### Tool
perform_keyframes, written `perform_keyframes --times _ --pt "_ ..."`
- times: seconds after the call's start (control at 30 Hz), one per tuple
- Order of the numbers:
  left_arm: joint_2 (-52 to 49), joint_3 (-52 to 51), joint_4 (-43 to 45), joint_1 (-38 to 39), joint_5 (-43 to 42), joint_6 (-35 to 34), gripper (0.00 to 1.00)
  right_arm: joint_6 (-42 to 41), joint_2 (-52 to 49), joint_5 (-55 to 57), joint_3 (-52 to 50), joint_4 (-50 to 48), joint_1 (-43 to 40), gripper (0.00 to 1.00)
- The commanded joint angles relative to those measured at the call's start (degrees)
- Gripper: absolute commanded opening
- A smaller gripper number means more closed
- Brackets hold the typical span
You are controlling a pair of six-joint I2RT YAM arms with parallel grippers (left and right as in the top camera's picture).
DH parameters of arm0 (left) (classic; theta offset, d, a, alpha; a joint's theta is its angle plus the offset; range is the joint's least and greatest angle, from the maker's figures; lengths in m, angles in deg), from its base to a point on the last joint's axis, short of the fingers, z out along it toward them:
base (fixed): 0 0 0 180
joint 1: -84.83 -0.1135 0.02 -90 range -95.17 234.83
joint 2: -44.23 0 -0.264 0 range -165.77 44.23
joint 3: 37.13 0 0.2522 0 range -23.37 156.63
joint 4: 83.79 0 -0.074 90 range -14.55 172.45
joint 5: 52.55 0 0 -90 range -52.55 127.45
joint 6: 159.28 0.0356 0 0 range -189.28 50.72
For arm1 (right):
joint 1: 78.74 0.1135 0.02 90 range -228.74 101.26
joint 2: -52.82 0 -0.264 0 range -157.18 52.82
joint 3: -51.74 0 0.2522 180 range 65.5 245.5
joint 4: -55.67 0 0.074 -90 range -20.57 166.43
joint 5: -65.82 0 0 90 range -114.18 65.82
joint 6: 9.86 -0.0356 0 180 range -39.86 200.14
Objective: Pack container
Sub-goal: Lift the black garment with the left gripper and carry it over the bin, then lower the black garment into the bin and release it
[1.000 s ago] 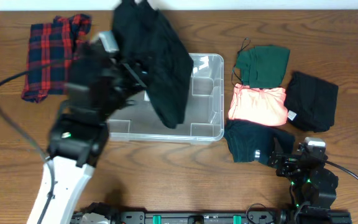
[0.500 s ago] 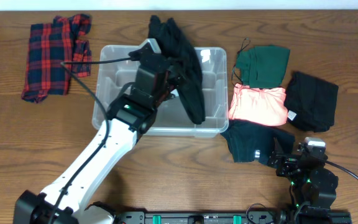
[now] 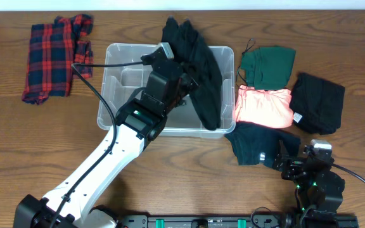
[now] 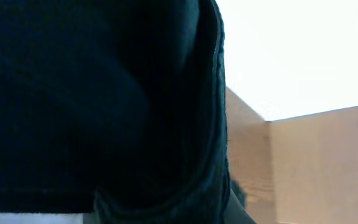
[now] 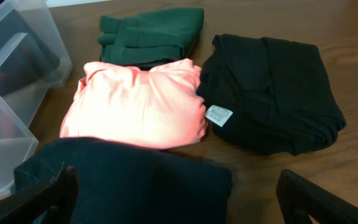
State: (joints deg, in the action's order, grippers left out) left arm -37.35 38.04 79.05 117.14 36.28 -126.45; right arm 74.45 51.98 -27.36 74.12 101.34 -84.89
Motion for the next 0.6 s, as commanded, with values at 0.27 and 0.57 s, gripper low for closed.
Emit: perform_keyframes --times 0.27,0.57 --pt "-5.68 1.49 -4.02 -0.09 1.81 0.96 0.06 -0.7 0.35 -0.24 -0.13 0.02 -0.22 0.99" --pt "-5.2 1.49 -18.95 -0.24 6.21 2.01 0.06 -0.68 0.35 -0.24 -0.13 0.04 -0.22 0.99"
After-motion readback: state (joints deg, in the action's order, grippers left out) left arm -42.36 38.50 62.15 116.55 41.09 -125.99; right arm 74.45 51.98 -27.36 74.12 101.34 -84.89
